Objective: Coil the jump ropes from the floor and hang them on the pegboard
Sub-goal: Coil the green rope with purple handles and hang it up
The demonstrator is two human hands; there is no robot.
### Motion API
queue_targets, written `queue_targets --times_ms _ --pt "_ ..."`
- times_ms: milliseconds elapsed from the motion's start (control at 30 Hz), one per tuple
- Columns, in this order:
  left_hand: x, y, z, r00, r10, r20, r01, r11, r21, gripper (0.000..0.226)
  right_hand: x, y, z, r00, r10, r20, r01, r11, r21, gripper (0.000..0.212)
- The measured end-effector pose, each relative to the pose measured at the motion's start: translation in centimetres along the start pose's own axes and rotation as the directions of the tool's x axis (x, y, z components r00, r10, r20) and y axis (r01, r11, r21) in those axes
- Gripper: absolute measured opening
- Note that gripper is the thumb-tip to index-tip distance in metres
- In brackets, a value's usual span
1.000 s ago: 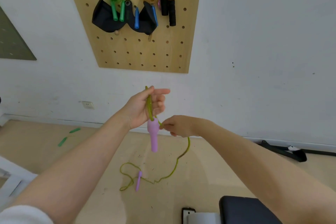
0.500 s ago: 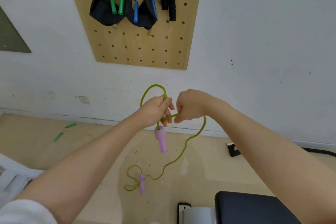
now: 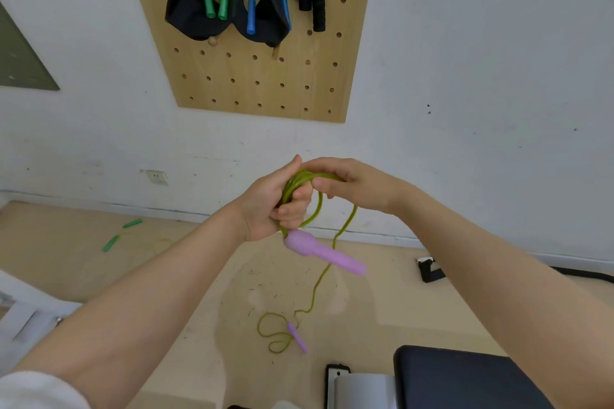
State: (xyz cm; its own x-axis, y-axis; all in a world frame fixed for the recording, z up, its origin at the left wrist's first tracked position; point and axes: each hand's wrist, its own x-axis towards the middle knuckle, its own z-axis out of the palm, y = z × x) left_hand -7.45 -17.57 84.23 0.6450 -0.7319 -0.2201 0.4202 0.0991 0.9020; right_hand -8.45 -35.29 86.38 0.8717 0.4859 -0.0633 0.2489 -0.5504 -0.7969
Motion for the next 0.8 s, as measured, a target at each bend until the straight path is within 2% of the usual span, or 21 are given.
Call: queue_targets --times_ms 67,167,267,367,500,567,633,700,800 --pt "0.0 0.1 -0.1 0.999 -0.014 -0.042 0.014 1.000 -0.009 0.056 0.1 0.0 0.1 0.998 0.000 -0.070 -0.009 0.991 -0.135 0.017" --pt "0.2 0.1 0.0 0.987 0.001 -0.163 0.016 0.995 0.102 0.050 0.2 0.2 0.2 0.995 0.053 -0.089 -0.074 0.963 -0.259 0.012" --pt "0.3 -0.1 0.1 0.966 0.065 -0.249 -0.018 0.982 0.188 0.041 0.4 0.7 0.4 0.983 0.115 -0.146 -0.153 0.944 -0.292 0.002" --pt "0.2 -0.1 0.4 0.980 0.069 -0.189 -0.043 0.989 0.142 0.034 0.9 0.6 0.4 0.964 0.137 -0.230 -0.194 0.949 -0.249 0.009" --pt "0.5 0.5 1.5 0.986 0.076 -0.147 -0.051 0.985 0.168 0.036 1.5 0.3 0.6 0.924 0.133 -0.359 -0.222 0.950 -0.220 0.004" --pt "0.7 0.5 1.8 0.985 0.096 -0.144 -0.071 0.983 0.170 0.036 1.9 0.3 0.9 0.915 0.164 -0.370 -0.259 0.939 -0.225 0.004" --pt "1.0 0.4 1.8 0.983 0.115 -0.145 -0.096 0.987 0.133 0.038 2.4 0.3 0.8 0.909 0.228 -0.349 -0.329 0.906 -0.265 0.013" --pt "1.2 0.3 1.6 0.981 0.125 -0.150 -0.105 0.985 0.136 0.040 2.3 0.4 0.1 0.922 0.299 -0.248 -0.362 0.893 -0.269 0.019" --pt "1.2 0.6 0.9 0.976 0.117 -0.186 -0.087 0.983 0.162 0.046 1.1 0.6 -1.4 0.962 0.267 0.063 -0.268 0.963 0.016 0.028"
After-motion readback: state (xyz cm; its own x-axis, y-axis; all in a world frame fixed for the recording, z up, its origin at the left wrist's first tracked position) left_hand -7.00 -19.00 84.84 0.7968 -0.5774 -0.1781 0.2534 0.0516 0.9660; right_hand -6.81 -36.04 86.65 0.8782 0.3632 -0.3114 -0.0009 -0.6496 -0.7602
